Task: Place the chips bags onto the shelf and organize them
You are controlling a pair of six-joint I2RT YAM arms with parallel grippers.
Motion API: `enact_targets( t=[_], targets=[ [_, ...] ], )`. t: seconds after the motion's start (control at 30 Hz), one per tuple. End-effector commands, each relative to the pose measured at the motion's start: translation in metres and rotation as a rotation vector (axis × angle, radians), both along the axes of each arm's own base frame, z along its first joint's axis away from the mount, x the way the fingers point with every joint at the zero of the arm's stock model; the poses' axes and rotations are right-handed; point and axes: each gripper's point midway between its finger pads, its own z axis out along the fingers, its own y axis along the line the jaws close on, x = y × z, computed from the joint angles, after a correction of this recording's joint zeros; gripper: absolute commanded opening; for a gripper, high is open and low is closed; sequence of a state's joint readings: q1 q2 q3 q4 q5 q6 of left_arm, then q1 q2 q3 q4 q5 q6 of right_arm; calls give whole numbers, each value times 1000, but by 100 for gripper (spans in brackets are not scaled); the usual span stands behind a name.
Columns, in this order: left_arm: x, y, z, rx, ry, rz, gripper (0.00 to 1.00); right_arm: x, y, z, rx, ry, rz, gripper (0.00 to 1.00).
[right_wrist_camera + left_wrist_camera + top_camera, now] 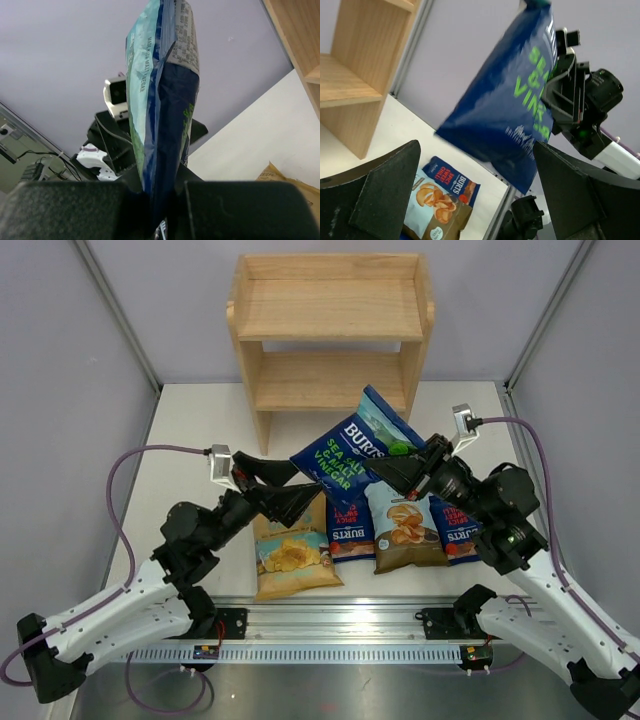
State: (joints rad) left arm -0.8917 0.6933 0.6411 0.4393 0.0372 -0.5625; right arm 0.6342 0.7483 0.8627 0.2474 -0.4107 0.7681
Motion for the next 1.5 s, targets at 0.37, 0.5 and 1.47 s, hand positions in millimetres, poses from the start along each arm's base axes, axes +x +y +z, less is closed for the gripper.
enact_targets(
  t=[0.37, 0.5, 1.47],
  targets=[
    [-47, -5, 62, -307, -132, -276, 98, -26, 22, 54, 3, -102, 219, 9],
    [-47, -6, 64, -325, -126, -290, 84, -36, 30, 52, -11, -113, 326, 9],
    [46, 65, 76, -449, 299, 287, 7, 11, -31, 30, -226, -23, -217, 81]
  ],
)
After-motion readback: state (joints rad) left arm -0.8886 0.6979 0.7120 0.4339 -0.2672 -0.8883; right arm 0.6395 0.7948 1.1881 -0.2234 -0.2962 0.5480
